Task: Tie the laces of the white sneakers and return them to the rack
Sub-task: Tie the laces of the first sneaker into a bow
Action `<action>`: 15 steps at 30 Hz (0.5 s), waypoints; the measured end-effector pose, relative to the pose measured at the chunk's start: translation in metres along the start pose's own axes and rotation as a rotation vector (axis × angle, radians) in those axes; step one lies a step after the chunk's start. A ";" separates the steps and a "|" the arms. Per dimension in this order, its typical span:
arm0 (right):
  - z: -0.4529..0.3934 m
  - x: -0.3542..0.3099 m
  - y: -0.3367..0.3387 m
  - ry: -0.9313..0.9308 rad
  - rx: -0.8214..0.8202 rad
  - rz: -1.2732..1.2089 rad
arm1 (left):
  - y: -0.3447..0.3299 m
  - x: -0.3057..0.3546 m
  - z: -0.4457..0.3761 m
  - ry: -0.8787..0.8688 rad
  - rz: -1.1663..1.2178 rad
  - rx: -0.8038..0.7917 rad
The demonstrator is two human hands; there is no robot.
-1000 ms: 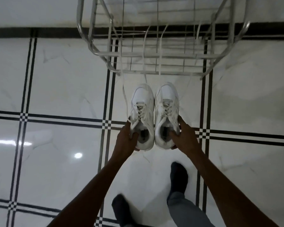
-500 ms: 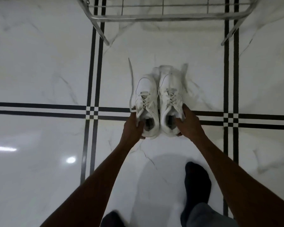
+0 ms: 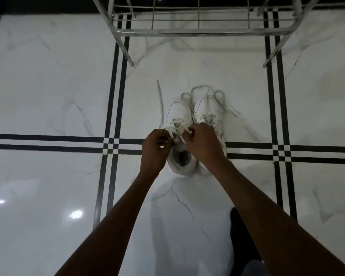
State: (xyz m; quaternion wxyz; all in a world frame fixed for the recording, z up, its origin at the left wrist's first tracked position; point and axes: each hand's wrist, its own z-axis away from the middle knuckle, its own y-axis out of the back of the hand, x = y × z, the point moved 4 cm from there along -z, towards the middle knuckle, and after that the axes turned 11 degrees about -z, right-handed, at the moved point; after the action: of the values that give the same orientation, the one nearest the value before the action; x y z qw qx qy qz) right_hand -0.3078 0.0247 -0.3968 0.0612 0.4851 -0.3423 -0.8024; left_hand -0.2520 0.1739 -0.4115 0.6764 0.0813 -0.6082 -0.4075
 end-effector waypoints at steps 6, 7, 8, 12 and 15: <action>-0.019 -0.004 -0.005 0.054 0.009 -0.047 | -0.001 0.003 -0.009 -0.083 -0.096 0.046; -0.019 -0.004 -0.006 0.062 0.025 -0.057 | -0.001 0.004 -0.010 -0.102 -0.146 0.069; -0.018 -0.004 -0.006 0.074 0.048 -0.067 | 0.001 0.005 -0.011 -0.118 -0.198 0.090; -0.012 -0.004 -0.003 0.110 0.157 -0.048 | -0.001 0.009 -0.012 -0.168 -0.315 0.098; -0.003 -0.009 -0.002 0.147 0.200 -0.060 | -0.001 0.012 -0.009 -0.178 -0.353 0.096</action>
State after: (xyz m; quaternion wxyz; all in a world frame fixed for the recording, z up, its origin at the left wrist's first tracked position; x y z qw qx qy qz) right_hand -0.3002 0.0291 -0.3922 0.0136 0.5560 -0.4006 -0.7281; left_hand -0.2450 0.1624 -0.4052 0.5334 0.1825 -0.6607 -0.4956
